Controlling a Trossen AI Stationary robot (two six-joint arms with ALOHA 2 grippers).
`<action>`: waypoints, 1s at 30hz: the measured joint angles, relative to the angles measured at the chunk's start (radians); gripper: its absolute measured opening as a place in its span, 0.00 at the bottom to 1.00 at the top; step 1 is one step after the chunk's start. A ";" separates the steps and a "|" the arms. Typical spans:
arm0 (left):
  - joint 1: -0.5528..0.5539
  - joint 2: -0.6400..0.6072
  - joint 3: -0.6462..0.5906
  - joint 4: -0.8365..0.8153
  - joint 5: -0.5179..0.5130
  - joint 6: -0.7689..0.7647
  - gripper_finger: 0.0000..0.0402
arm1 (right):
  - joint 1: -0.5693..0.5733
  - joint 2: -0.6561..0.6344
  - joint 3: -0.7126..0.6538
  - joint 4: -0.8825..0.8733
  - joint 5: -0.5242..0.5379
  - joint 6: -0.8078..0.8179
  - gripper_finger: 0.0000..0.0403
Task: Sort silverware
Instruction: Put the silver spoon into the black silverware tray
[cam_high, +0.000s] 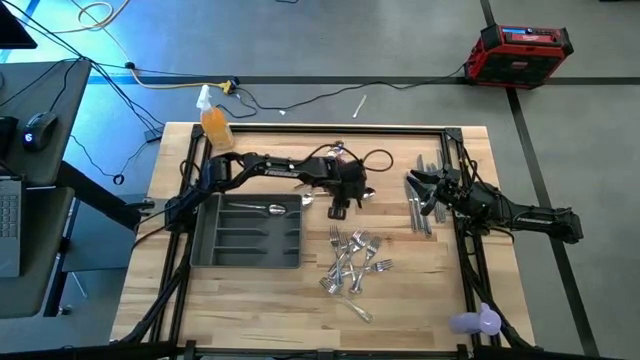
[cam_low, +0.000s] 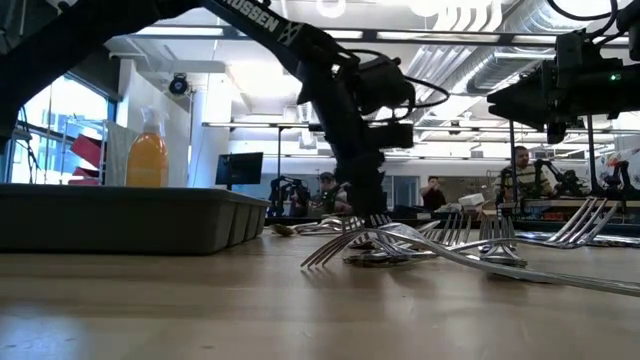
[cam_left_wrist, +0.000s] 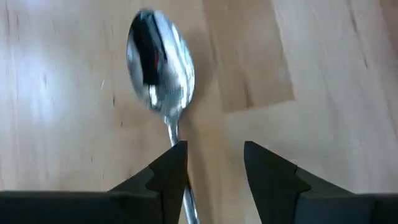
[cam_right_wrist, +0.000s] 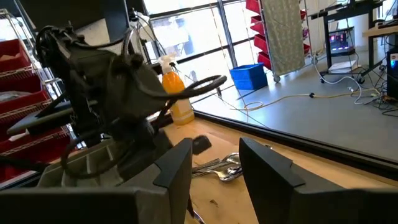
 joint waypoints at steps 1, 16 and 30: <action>-0.002 0.007 -0.001 0.009 -0.023 0.003 0.31 | 0.000 0.000 0.000 0.000 0.000 0.000 0.30; -0.050 0.039 -0.002 0.095 -0.428 0.162 0.18 | 0.000 0.002 0.000 0.000 0.000 0.000 0.30; -0.053 0.050 -0.002 0.076 -0.462 0.238 0.18 | 0.000 0.006 0.000 0.000 0.000 0.000 0.30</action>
